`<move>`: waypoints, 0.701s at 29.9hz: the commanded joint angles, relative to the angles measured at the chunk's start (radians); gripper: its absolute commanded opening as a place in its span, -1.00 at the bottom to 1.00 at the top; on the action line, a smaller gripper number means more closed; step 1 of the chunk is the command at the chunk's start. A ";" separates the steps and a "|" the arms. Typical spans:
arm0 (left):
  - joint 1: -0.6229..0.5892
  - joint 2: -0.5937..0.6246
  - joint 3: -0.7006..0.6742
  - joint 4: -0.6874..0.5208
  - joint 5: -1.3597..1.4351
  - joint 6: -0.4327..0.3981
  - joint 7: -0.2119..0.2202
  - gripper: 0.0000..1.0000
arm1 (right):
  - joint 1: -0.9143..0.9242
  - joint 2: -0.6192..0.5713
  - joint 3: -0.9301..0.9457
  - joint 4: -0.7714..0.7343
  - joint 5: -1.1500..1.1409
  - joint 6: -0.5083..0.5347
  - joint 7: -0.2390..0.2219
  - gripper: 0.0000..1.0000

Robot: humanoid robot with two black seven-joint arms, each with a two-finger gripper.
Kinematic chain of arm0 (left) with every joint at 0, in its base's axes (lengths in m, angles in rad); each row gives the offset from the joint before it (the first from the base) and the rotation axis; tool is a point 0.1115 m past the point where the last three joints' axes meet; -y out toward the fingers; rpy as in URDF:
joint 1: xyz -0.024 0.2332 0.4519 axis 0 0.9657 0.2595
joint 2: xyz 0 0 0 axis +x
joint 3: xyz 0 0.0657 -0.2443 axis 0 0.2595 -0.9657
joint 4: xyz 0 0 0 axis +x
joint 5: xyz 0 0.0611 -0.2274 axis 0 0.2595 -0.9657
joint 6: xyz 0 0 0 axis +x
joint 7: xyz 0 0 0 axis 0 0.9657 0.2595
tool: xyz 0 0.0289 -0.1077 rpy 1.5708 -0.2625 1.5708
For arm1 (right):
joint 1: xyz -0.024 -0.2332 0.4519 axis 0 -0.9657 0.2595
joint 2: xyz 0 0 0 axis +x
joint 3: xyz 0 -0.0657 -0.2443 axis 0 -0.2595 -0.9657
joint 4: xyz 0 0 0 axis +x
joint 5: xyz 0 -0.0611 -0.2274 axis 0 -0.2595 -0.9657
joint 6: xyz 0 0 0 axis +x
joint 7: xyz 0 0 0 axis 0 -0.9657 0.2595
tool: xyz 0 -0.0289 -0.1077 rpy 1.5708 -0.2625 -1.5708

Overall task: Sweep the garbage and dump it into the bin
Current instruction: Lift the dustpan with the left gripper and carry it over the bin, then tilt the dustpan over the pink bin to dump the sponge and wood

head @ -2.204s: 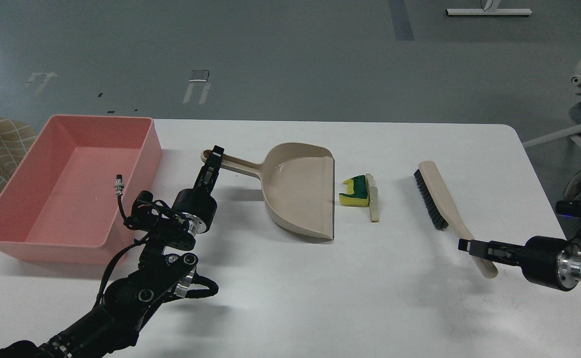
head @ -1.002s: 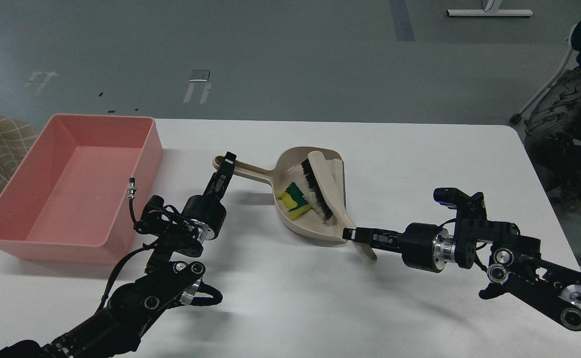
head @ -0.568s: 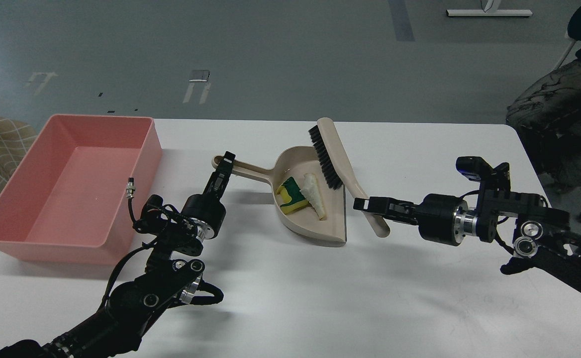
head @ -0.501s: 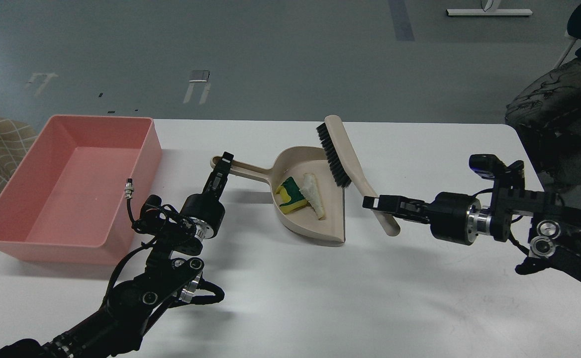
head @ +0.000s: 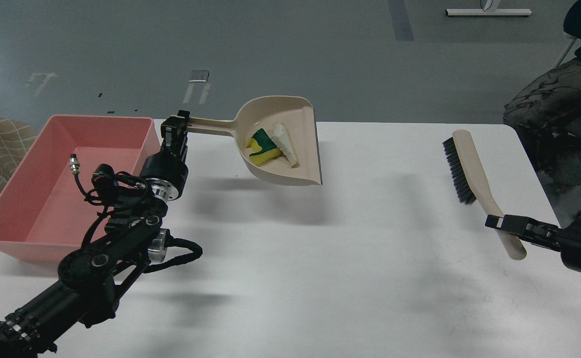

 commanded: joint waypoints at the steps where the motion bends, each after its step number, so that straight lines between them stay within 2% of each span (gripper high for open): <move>1: 0.001 0.144 -0.019 -0.094 -0.053 -0.005 0.009 -1.00 | -0.017 -0.001 -0.002 0.006 0.000 -0.016 0.001 -1.00; 3: 0.008 0.281 -0.053 -0.143 -0.118 -0.016 0.011 -1.00 | -0.019 0.008 -0.005 0.006 0.000 -0.023 0.001 -1.00; 6: 0.014 0.379 -0.078 -0.160 -0.176 -0.040 0.009 -1.00 | -0.021 0.013 -0.005 0.006 0.000 -0.023 0.001 -1.00; 9: 0.029 0.545 -0.122 -0.153 -0.283 -0.129 -0.005 -1.00 | -0.021 0.025 -0.007 0.006 0.000 -0.024 0.001 -1.00; 12: 0.066 0.614 -0.128 -0.140 -0.332 -0.155 -0.015 -1.00 | -0.021 0.028 -0.008 0.007 0.000 -0.026 0.001 -1.00; 16: 0.139 0.727 -0.127 -0.081 -0.405 -0.189 -0.110 -1.00 | -0.021 0.034 -0.012 0.009 0.000 -0.029 0.001 -1.00; 21: 0.196 0.757 -0.128 0.027 -0.400 -0.206 -0.176 -1.00 | -0.028 0.036 -0.008 0.012 0.000 -0.030 0.001 -1.00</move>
